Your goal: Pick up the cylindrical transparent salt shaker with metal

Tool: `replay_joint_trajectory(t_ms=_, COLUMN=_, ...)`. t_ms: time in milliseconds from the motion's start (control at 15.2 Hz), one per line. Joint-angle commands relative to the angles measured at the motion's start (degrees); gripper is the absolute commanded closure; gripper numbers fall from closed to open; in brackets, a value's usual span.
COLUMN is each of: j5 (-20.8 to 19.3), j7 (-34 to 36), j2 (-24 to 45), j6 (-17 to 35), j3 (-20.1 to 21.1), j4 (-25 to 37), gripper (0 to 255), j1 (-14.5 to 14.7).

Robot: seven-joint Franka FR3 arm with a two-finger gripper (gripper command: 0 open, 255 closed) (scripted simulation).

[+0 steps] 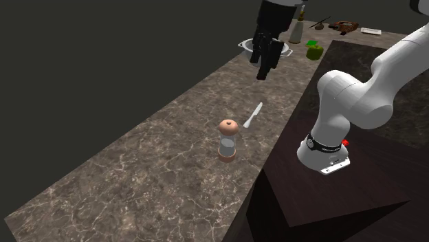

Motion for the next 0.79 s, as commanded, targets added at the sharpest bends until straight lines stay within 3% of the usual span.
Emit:
replay_joint_trajectory(t_ms=0, j5=0.0, j7=0.0, j2=0.0, j6=0.0, j3=0.0, j4=0.0, gripper=0, j1=0.0)
replay_joint_trajectory(t_ms=726, j5=-5.8, j7=2.5, j2=9.2, j6=19.5, j3=3.5, j4=-14.1, gripper=0, j1=-0.9)
